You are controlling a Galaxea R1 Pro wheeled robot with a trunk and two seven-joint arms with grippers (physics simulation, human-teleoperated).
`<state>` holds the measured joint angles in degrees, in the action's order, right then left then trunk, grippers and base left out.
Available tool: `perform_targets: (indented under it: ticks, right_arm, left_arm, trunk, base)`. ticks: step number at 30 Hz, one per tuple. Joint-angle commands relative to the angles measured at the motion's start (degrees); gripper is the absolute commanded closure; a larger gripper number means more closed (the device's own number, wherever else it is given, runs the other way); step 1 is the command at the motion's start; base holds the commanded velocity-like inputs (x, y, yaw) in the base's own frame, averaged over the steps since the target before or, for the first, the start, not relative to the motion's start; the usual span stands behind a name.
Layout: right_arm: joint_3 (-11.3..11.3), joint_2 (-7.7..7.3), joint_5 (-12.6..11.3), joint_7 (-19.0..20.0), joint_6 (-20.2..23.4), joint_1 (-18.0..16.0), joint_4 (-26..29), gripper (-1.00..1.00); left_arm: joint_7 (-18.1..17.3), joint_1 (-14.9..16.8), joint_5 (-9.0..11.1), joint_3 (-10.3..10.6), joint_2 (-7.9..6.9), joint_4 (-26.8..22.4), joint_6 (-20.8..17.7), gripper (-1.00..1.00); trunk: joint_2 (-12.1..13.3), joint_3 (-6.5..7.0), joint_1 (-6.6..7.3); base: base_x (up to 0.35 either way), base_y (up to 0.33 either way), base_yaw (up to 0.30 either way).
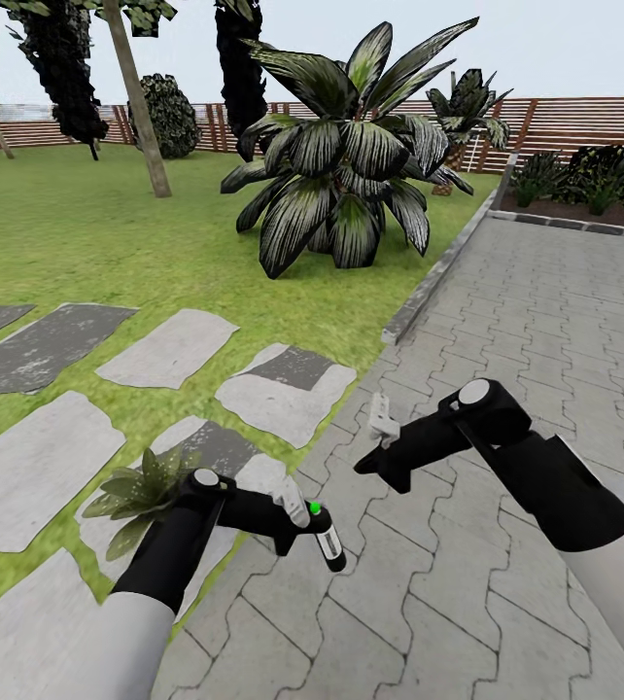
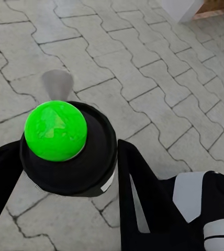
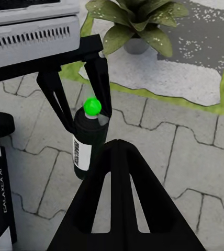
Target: Pick up the pesticide atomizer in the garden and spray insectifuge to fully cover both potted plants in the garden.
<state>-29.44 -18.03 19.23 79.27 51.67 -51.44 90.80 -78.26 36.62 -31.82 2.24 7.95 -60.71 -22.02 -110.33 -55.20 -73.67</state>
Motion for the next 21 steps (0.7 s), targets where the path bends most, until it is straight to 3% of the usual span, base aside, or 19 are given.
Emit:
perform_targets:
  ticks: [1,12,16,21]
  right_arm:
    - [-0.1,0.03,0.5,0.5,0.4,-0.1,0.1,1.0]
    - [0.0,0.01,0.5,0.5,0.4,-0.1,0.1,1.0]
    - [0.0,0.01,0.5,0.5,0.4,-0.1,0.1,1.0]
    - [0.0,0.01,0.5,0.5,0.4,-0.1,0.1,1.0]
  left_arm:
    - [-0.3,0.0,-0.3,0.0,0.22,-0.1,-0.6,1.0]
    - [-0.3,0.2,-0.1,0.0,1.95,-0.8,-0.6,1.0]
    - [-0.3,0.3,1.8,0.0,2.05,-1.0,-0.6,1.0]
    - [-0.3,0.4,2.5,0.0,2.05,-1.1,-0.6,1.0]
  trunk:
    - [0.0,-0.05,0.01]
    - [0.0,-0.05,0.01]
    - [0.0,-0.05,0.01]
    - [0.0,-0.05,0.01]
  base:
    - [0.0,0.0,0.0]
    - [0.0,0.0,0.0]
    - [0.0,0.0,0.0]
    - [0.0,0.0,0.0]
